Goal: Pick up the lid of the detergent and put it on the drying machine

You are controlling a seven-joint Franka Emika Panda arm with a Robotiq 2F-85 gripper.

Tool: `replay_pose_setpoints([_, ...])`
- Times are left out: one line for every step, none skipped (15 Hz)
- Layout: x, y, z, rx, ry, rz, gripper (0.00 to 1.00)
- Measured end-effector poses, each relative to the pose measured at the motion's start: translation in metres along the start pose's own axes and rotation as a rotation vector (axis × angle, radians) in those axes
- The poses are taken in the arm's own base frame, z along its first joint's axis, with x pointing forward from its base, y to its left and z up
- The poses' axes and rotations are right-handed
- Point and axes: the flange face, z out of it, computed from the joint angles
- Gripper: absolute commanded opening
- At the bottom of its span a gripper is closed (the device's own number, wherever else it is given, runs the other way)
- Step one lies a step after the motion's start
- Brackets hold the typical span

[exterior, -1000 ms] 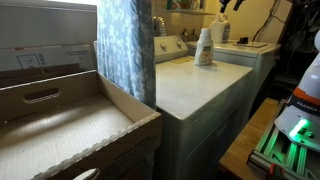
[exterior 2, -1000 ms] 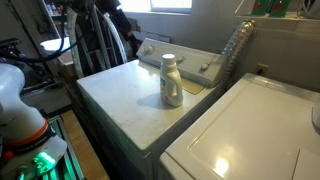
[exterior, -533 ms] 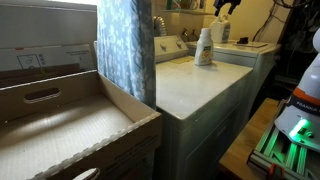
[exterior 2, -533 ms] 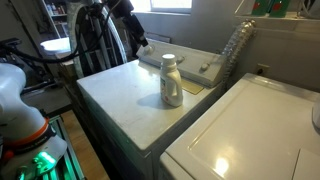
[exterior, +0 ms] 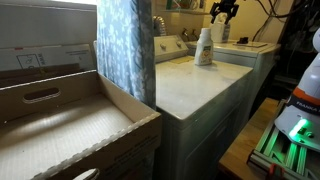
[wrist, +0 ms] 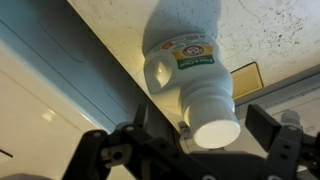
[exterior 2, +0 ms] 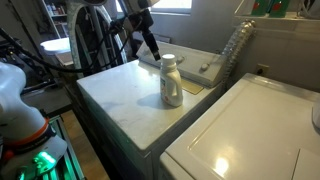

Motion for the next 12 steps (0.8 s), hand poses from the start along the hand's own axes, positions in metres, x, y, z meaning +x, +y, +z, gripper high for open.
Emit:
replay_pose_setpoints([0.008, 0.001, 0.006, 0.007, 0.003, 0.012, 1.0])
replay_pose_setpoints([0.015, 0.0, 0.013, 0.013, 0.005, 0.022, 1.0])
replay_pose_setpoints([0.022, -0.001, 0.019, 0.02, 0.006, 0.029, 1.0])
replay_pose_setpoints([0.028, -0.003, 0.025, 0.031, 0.008, 0.036, 1.0])
replay_pose_setpoints([0.034, -0.006, 0.03, 0.043, 0.006, 0.042, 1.0])
replay_pose_setpoints([0.038, -0.009, 0.034, 0.057, 0.002, 0.043, 1.0])
replay_pose_setpoints([0.043, -0.013, 0.037, 0.069, -0.003, 0.043, 1.0])
replay_pose_setpoints([0.047, -0.016, 0.04, 0.076, -0.006, 0.038, 1.0])
replay_pose_setpoints([0.05, -0.02, 0.043, 0.08, -0.009, 0.034, 1.0])
replay_pose_setpoints([0.053, -0.022, 0.047, 0.079, -0.013, 0.03, 1.0])
replay_pose_setpoints([0.056, -0.023, 0.051, 0.076, -0.019, 0.026, 1.0])
replay_pose_setpoints([0.058, -0.024, 0.055, 0.073, -0.029, 0.019, 1.0])
